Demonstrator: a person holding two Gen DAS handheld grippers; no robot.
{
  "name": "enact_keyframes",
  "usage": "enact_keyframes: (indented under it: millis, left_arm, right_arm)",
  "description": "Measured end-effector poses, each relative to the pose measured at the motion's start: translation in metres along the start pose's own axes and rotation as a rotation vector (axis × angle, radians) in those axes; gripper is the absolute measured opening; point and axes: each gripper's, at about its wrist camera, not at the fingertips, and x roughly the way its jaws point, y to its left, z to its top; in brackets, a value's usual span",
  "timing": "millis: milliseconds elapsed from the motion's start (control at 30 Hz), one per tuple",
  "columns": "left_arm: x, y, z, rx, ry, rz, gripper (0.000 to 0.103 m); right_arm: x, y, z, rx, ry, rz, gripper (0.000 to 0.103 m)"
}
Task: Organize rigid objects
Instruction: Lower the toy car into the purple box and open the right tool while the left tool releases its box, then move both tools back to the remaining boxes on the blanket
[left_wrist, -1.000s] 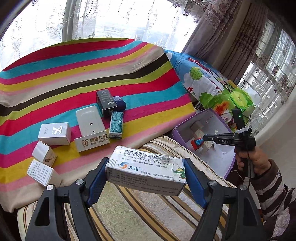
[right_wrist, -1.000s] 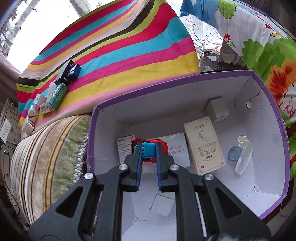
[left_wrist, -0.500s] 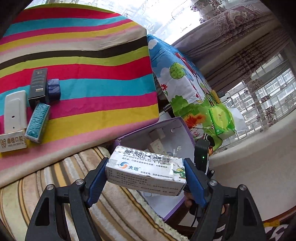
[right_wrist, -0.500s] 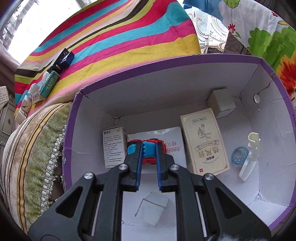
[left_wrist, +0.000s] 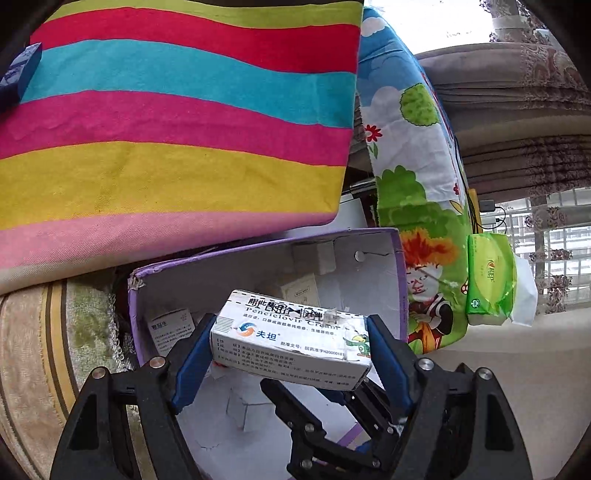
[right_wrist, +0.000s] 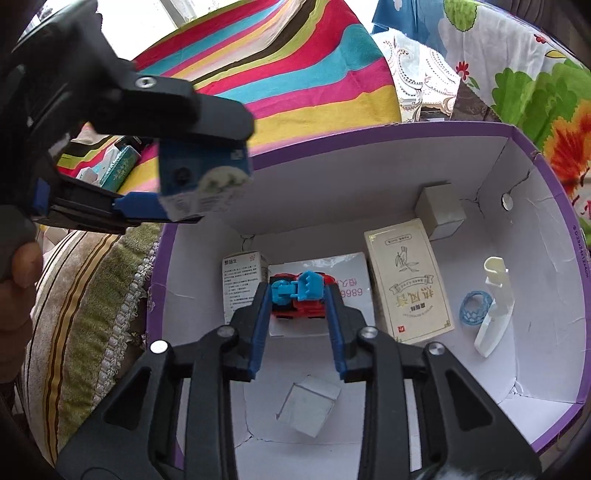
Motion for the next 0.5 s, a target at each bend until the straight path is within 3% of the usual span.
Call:
enact_keyframes:
  millis: [167, 367, 500]
  left_arm:
    - [0.007, 0.009, 0.004, -0.055, 0.002, 0.002, 0.086]
    - [-0.014, 0.008, -0.005, 0.005, -0.023, -0.032, 0.086]
    - [-0.044, 0.006, -0.019, 0.069, -0.096, -0.054, 0.086]
  right_arm:
    - [-0.005, 0.004, -0.001, -0.002, -0.012, 0.013, 0.042]
    - [-0.002, 0.006, -0.001, -0.003, 0.004, 0.005, 0.042]
    - [-0.007, 0.009, 0.001, 0.001, 0.000, -0.001, 0.042]
